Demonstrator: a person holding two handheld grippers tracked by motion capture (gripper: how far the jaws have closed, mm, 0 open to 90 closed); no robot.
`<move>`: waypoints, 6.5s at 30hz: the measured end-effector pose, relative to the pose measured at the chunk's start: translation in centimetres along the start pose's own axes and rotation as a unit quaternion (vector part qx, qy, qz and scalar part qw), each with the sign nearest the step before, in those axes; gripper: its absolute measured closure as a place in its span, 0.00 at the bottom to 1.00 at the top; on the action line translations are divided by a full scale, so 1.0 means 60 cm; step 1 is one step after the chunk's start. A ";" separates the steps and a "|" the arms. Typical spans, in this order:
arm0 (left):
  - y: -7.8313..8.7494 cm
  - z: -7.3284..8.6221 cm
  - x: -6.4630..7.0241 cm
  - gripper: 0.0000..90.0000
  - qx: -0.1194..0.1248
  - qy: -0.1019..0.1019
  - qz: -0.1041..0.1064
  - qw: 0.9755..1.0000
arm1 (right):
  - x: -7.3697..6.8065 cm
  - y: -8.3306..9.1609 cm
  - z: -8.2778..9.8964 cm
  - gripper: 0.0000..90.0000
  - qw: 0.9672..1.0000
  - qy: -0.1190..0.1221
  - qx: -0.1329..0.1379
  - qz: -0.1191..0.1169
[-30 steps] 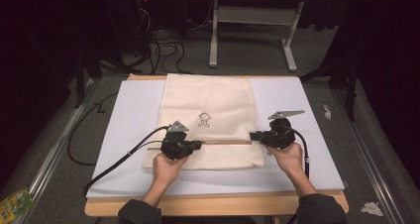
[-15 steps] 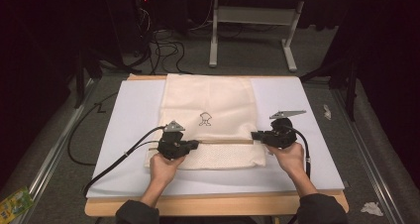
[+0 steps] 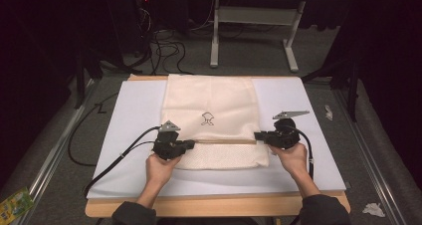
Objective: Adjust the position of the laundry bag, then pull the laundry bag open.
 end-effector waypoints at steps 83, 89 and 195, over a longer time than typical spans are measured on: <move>0.061 0.026 -0.058 0.97 0.007 0.027 -0.041 0.999 | 0.033 0.016 -0.001 0.97 1.000 -0.019 0.013 0.019; 0.069 0.029 -0.065 0.97 0.008 0.033 -0.048 0.998 | 0.042 0.021 0.000 0.96 0.999 -0.022 0.017 0.025; 0.125 0.049 -0.110 0.97 0.007 0.052 -0.087 0.995 | 0.059 0.024 -0.012 0.97 0.999 -0.026 0.020 0.041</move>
Point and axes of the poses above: each handheld gripper's, and its own axes: y roughly backward along the jaws, z roughly out of its underside, x roughly to its right, the point moved 7 cm from there along -y, roughly forward along the jaws, and after that the axes turned 11 degrees about -y, right-handed, at the moved point
